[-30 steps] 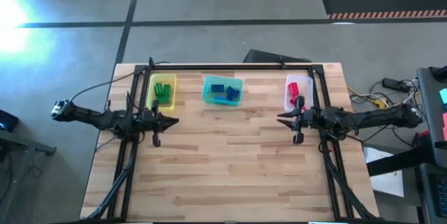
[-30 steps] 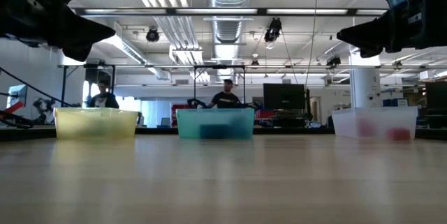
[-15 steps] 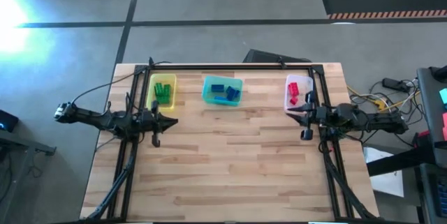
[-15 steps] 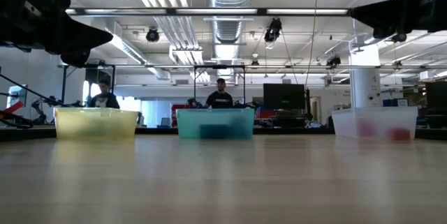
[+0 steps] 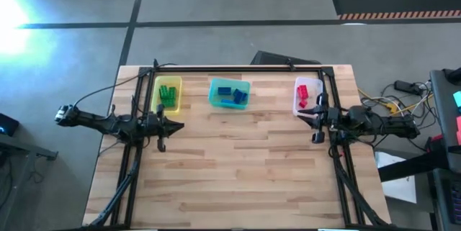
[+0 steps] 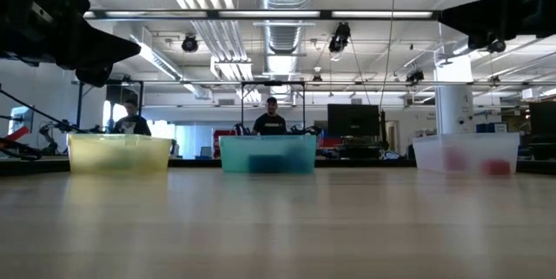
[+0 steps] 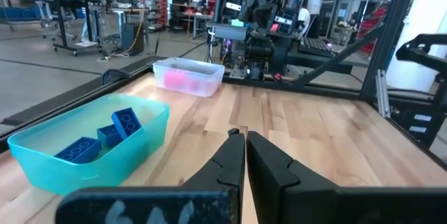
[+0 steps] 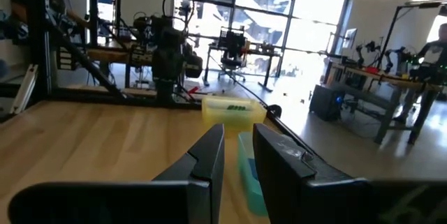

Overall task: Sort & place blocks by color
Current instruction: Return to home position

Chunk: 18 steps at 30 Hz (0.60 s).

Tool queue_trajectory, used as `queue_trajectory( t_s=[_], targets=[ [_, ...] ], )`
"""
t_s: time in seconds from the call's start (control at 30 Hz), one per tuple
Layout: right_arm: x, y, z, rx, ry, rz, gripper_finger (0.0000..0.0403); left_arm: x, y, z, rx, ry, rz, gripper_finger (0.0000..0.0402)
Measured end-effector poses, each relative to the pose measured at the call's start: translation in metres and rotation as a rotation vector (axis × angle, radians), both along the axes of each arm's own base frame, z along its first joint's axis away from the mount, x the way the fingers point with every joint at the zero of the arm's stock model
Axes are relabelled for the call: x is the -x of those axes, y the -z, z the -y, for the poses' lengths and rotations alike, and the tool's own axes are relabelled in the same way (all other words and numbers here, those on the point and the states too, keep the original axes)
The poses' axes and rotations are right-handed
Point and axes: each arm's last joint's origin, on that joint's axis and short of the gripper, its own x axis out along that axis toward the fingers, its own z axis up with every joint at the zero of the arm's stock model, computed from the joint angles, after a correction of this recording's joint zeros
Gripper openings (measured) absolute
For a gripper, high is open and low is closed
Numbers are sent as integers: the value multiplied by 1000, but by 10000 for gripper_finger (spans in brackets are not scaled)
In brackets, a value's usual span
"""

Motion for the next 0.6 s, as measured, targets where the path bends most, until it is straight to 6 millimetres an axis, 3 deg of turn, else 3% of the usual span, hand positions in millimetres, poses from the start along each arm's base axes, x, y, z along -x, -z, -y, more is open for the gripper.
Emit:
queue_trajectory(
  t_s=[0.6],
  targets=[
    [0,0,0,-24,-2,2,68,-1,2,0,-4,0,-16,0]
  ],
)
